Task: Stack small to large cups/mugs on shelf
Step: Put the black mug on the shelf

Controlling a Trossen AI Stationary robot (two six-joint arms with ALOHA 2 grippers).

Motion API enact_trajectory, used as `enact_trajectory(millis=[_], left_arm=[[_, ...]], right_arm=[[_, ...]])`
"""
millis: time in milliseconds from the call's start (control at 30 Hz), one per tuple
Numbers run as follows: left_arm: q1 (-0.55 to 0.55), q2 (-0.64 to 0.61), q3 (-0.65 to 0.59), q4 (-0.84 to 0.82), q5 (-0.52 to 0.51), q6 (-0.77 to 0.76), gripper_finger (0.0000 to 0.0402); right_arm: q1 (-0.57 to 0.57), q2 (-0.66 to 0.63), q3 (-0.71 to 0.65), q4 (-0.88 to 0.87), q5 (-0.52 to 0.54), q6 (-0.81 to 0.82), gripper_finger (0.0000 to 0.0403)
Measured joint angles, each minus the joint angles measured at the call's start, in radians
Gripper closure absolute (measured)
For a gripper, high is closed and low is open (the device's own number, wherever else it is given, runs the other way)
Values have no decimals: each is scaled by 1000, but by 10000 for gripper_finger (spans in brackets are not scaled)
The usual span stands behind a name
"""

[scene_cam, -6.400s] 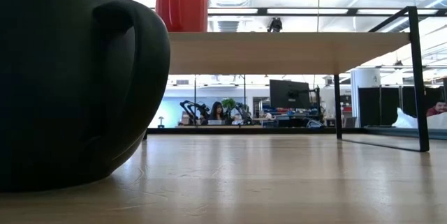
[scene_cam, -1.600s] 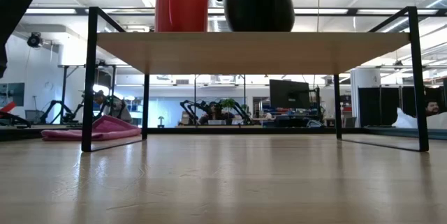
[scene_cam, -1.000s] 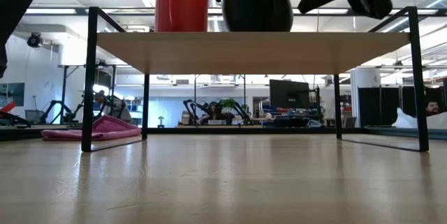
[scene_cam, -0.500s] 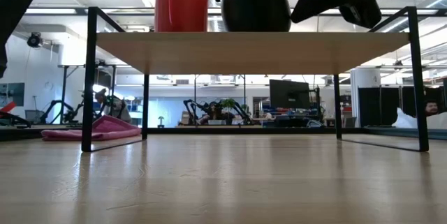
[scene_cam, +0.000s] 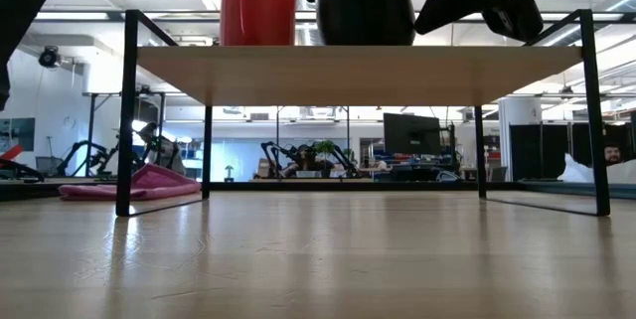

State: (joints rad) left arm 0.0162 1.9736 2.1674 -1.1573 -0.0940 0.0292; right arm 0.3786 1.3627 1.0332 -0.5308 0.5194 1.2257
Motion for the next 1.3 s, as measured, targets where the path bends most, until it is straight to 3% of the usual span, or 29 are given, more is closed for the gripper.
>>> enact_trajectory(millis=[200,833,1300], left_arm=[[0,-10,0,-4,-1,1,289],[0,-31,-32,-45,-8,0,293],[-1,-31,-32,8,-7,0,293]], right_arm=[[0,0,-1,0,0,1,394],[14,-24,-1,-90,-61,-29,394],[13,-95,-2,-134,5,-22,394]])
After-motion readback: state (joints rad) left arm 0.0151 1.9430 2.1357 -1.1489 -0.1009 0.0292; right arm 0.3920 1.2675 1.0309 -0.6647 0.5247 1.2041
